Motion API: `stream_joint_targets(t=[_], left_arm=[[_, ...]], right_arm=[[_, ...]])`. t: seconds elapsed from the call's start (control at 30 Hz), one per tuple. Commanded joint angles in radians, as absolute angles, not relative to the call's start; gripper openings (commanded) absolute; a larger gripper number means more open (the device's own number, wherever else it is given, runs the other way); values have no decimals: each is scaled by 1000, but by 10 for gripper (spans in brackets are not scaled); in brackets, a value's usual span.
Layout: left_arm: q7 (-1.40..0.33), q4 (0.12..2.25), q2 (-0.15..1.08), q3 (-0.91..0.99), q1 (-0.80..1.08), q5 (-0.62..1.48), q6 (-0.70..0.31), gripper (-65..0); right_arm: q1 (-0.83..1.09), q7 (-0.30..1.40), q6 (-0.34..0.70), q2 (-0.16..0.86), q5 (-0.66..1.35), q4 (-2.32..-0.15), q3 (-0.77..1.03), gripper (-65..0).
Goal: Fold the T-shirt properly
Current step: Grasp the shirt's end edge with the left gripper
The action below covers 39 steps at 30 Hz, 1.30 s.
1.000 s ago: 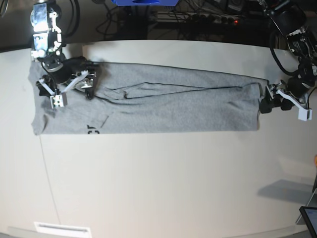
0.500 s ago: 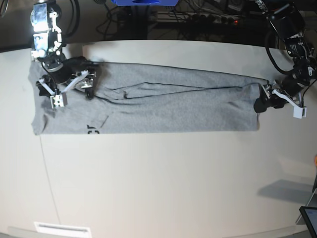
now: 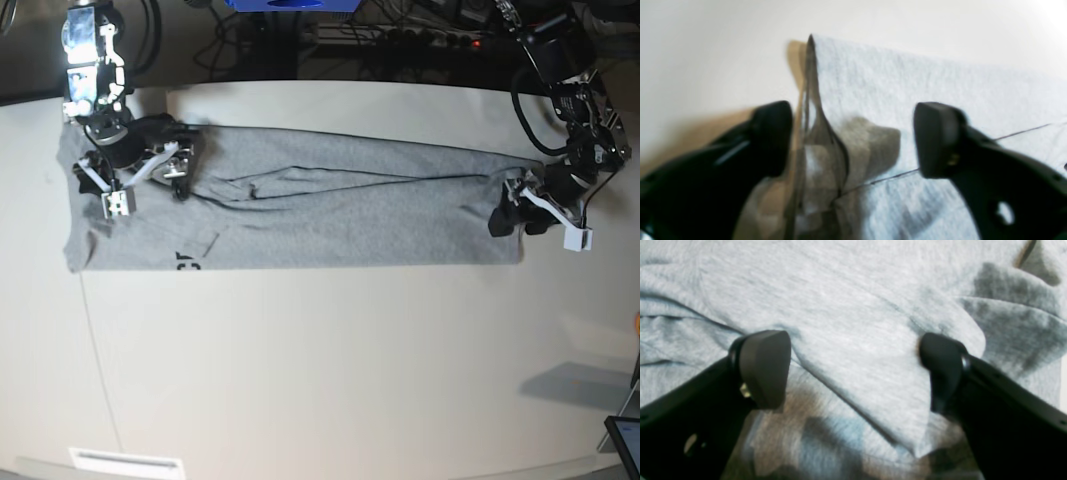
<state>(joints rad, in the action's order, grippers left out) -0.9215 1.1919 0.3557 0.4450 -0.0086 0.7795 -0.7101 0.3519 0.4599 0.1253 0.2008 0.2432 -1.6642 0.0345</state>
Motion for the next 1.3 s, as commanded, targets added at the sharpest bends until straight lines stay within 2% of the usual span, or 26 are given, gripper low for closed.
stream_joint_targets(t=[0.0,0.07,0.23,0.47,0.67,0.8,1.27], left_arm=[[-1017,1184,352,432,4,710,-698,-195],[-1017,1184,352,430,5,710,-698,-252],[-1017,1184,360,438,12,710,-698,-348],[-1015,1184,364,438,10,708,-698,-556],[-1015,1190,367,437,2,707,-698,-566],[-1013,1290,375,429,13,707,-698,-650],[-1072,1580,369,426,44,707,-698,-650]], right_arm=[[380,599,108,206,249,-1644,35,-61],[378,599,108,206,249,-1644,35,-61],[377,599,108,206,249,-1644,35,-61],[377,601,107,203,249,-1644,35,-61],[377,601,107,203,249,-1644,35,-61],[378,601,107,203,249,-1644,36,-61],[374,601,107,202,249,-1644,36,-61]])
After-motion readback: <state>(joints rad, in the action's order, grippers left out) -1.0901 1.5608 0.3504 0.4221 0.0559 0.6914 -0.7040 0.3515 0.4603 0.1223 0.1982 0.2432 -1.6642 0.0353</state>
